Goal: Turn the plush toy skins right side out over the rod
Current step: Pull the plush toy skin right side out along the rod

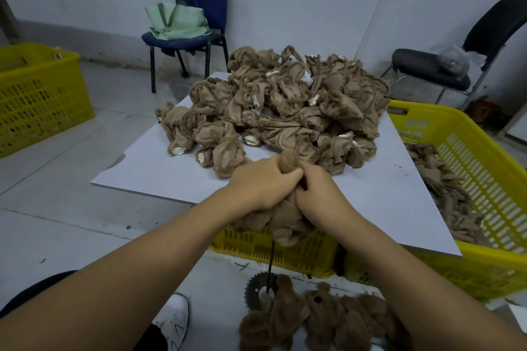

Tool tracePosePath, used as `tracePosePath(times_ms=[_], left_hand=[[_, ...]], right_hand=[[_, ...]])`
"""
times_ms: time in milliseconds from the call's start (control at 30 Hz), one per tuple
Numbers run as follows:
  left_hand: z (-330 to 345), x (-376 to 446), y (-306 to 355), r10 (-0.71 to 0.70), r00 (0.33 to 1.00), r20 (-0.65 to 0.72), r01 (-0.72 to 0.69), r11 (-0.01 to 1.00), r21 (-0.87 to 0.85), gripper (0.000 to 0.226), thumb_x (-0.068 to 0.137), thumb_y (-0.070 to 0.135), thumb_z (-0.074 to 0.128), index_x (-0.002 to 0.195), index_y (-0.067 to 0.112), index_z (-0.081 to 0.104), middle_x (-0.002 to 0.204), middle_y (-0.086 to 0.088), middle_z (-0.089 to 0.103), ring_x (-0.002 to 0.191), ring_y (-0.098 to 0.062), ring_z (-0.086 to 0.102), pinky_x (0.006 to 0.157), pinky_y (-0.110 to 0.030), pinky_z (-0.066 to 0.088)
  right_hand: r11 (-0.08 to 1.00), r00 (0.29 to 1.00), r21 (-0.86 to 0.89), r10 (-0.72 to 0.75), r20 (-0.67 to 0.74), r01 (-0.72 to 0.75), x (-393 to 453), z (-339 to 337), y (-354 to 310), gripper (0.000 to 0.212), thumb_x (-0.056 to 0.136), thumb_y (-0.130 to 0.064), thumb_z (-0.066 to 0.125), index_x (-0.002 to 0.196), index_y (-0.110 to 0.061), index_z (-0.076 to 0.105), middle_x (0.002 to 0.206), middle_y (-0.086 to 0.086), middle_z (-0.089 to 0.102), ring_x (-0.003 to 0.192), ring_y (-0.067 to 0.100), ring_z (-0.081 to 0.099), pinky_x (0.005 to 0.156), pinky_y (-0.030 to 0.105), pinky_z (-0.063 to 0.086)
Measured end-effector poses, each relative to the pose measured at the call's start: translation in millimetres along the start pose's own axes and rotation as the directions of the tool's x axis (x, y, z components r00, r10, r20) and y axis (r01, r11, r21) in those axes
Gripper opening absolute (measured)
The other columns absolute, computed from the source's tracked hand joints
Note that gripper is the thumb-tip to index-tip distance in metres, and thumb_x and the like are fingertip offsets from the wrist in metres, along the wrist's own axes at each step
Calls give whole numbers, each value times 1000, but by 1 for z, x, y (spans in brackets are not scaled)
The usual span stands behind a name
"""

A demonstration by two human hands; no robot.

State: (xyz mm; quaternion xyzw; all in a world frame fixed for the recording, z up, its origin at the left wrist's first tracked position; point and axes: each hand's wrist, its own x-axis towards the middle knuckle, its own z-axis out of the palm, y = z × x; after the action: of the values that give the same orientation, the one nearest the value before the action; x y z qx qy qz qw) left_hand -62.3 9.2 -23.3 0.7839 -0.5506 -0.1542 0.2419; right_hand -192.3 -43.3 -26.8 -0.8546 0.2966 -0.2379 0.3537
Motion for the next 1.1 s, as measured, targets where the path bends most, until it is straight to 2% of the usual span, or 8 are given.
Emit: tracePosePath(times_ms=[100,300,467,533,700,833,933,1100], left_hand=[[1,1,-5,-56,974,219,90,985,-149,40,95,50,33,69,25,50,72,-7,57,71,-25,53,65,-38,37],[-20,9,4,2,946,323,47,989,-142,40,105,35,34,74,22,55,74,-3,57,67,-17,49,62,-32,38],[-48,18,10,63,942,331,49,946,-321,36,103,24,38,68,16,44,63,3,49,59,-8,44,57,-22,39],[-41,15,12,64,927,370,57,950,-307,34,103,22,36,70,16,43,71,-2,51,67,-10,46,64,-25,40],[-23,8,9,53,956,288,77,903,-422,42,100,7,39,60,18,34,48,13,43,43,3,37,44,-14,32],[-21,-2,5,57,971,231,36,924,-381,29,93,29,43,65,20,38,63,3,47,65,-15,43,63,-31,34],[-13,-12,3,92,995,40,-86,986,-145,31,73,56,34,67,28,44,64,5,52,63,-15,51,57,-32,34],[21,-24,1,-91,989,119,102,991,-84,33,95,42,39,78,19,56,81,-7,64,78,-28,61,66,-37,44]], right_hand=[[996,994,-38,87,60,-85,0,13,1,20,96,-17,55,114,-10,63,103,11,69,93,25,63,80,43,54],[992,996,-106,72,58,-65,7,4,-6,19,95,-25,59,109,-13,64,95,8,68,90,27,63,76,47,54],[995,1000,-101,-3,30,6,14,-16,-25,16,96,-28,60,84,-19,65,72,6,67,71,26,63,64,47,51],[984,998,-177,9,62,2,11,-19,-26,19,94,-24,61,76,-18,61,69,5,63,68,25,61,60,43,49],[992,998,-111,66,18,-64,2,-4,-23,11,95,-23,62,94,-13,67,82,6,67,79,27,63,69,43,52],[976,997,-204,81,17,-76,-1,-1,-26,12,94,-20,58,100,-14,66,93,6,67,87,27,63,75,48,55],[957,998,-284,39,-55,-53,-7,-4,-24,9,87,-14,56,93,-15,62,85,3,64,81,26,60,68,46,54],[908,978,-389,198,69,-157,-15,15,-13,17,91,-9,49,106,-13,55,101,8,61,94,30,60,73,37,48]])
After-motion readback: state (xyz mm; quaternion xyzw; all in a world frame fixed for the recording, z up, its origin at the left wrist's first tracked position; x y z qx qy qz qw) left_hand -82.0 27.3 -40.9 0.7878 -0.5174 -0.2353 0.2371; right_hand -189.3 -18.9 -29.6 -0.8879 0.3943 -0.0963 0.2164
